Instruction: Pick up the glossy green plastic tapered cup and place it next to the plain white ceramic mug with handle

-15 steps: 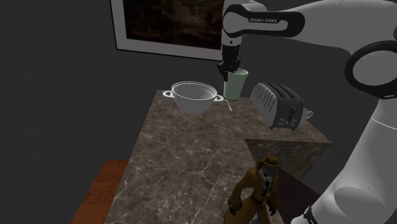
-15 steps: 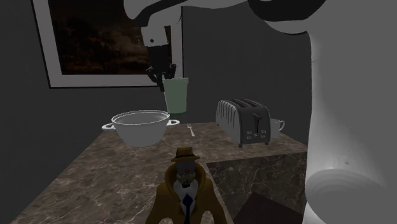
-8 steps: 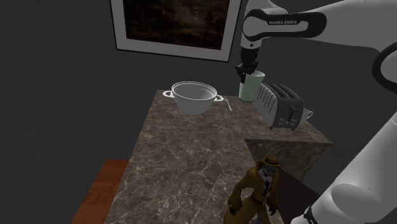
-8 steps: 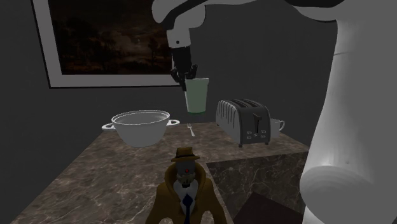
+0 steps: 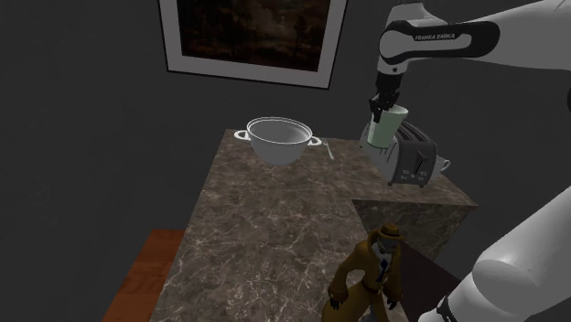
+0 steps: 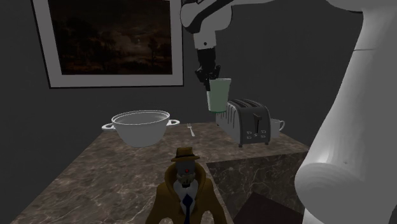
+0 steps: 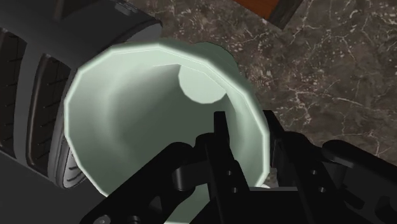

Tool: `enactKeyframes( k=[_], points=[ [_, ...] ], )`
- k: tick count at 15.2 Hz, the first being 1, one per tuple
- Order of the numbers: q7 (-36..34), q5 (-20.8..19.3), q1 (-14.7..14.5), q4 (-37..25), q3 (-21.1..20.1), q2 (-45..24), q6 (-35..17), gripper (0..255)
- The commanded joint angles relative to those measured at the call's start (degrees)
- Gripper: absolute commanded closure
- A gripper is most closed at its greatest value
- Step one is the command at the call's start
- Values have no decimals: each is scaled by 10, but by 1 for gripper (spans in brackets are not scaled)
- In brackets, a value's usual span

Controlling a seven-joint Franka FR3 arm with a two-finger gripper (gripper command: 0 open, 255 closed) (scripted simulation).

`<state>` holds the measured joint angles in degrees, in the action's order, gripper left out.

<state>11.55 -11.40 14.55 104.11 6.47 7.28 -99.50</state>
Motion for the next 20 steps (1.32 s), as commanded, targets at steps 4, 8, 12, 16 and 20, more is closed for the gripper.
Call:
enactKeyframes(
  k=[4,8,12,16,20],
  points=[
    [65,-5,29,23,38,22,-14,255],
    [117,-9,51,33,70,32,-25,255],
    [173,-10,74,33,104,32,-36,255],
    [230,-7,96,23,140,22,-45,255],
    [290,3,118,1,176,2,-54,255]
  ],
)
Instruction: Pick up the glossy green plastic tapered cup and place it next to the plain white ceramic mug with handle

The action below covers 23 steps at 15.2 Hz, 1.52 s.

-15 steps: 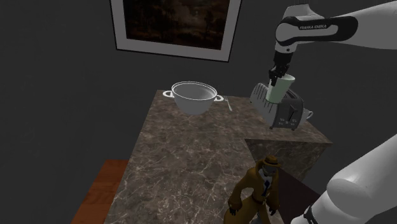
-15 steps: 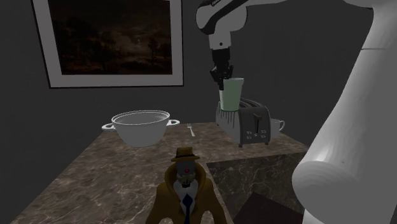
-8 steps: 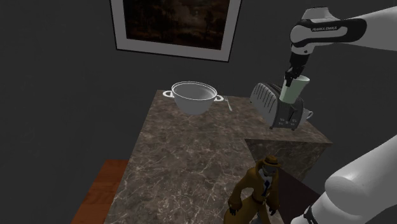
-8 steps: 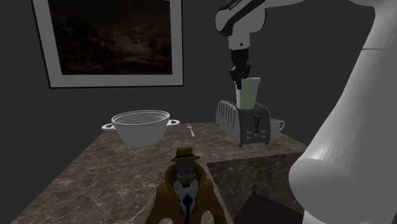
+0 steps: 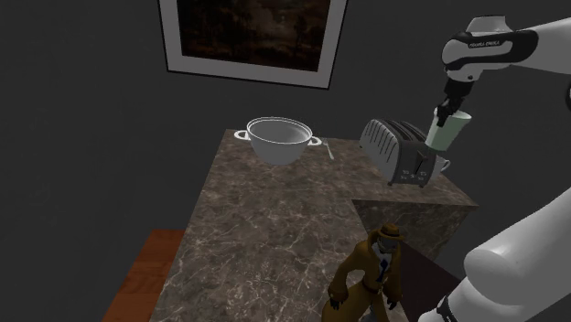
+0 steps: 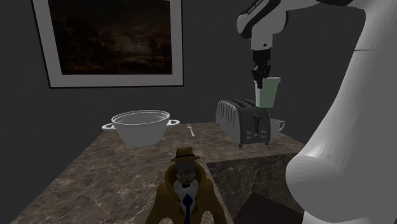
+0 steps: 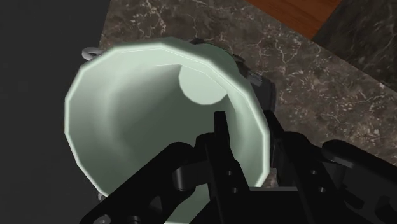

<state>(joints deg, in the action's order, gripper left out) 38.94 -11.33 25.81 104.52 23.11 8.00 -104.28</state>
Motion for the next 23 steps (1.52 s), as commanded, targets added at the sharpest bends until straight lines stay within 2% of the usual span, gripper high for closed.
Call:
enactKeyframes(
  k=[1,6,11,23],
  points=[
    [32,7,12,-10,19,-13,-8,255],
    [114,36,43,-55,63,-58,-14,255],
    [198,82,82,-119,102,-120,-12,255],
    [189,78,81,-23,100,-117,-105,255]
  ],
)
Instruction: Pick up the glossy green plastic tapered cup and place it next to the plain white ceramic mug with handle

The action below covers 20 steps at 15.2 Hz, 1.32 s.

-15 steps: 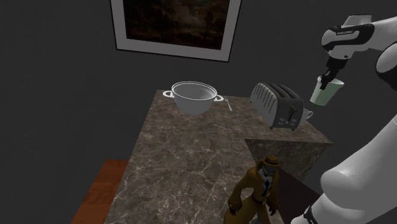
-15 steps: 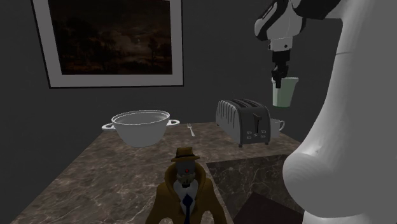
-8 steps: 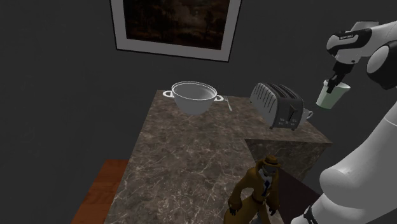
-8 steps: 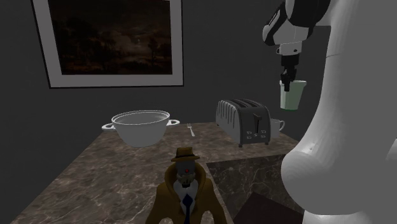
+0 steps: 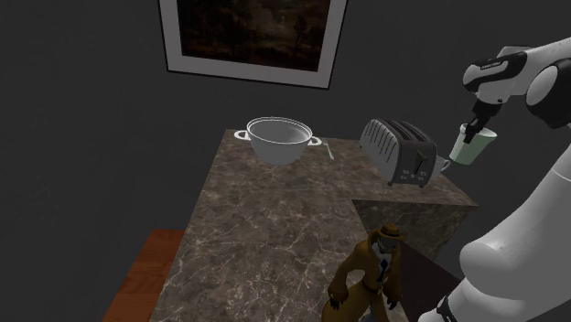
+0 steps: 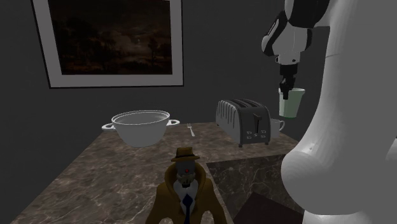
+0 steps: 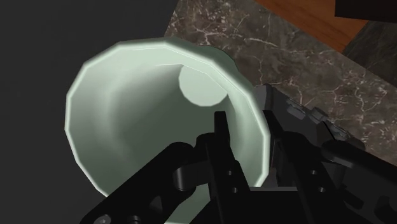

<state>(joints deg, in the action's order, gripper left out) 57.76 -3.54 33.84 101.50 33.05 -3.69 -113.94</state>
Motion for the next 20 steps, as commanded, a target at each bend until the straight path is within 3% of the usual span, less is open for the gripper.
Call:
enactKeyframes(
  k=[1,20],
  points=[
    [1,0,1,14,1,-1,-16,255],
    [7,23,7,121,-1,-40,-156,255]
  ],
)
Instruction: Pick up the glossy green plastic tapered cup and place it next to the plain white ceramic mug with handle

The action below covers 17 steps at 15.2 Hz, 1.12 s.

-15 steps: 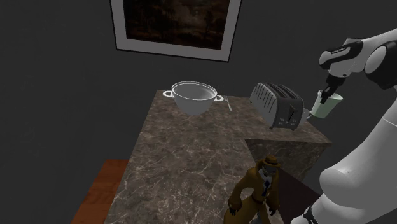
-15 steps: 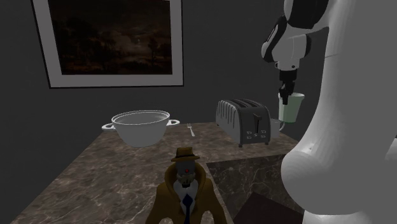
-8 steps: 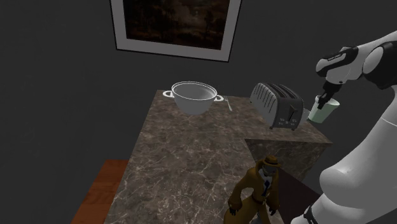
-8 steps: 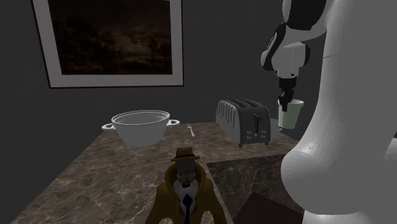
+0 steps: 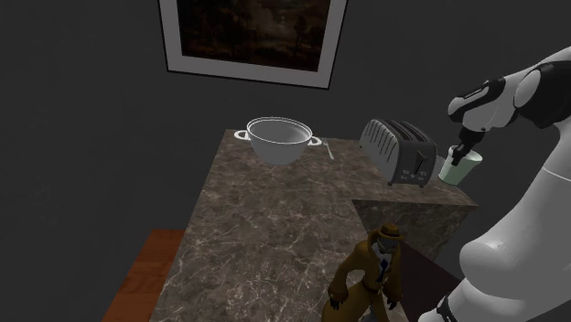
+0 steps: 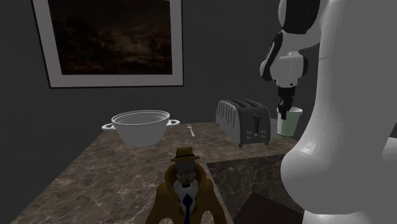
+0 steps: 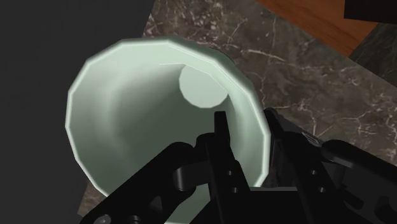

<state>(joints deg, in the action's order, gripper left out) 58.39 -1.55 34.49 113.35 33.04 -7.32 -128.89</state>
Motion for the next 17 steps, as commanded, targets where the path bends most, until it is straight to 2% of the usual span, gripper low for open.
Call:
enactKeyframes(
  k=[1,8,15,16,17],
  points=[
    [1,5,1,6,-1,-8,-14,255],
    [11,24,6,34,-5,-36,-66,255],
    [11,24,6,34,-6,-36,-66,255],
    [11,24,6,34,-6,-36,-66,0],
    [11,24,6,34,-5,-36,-66,0]
  ],
)
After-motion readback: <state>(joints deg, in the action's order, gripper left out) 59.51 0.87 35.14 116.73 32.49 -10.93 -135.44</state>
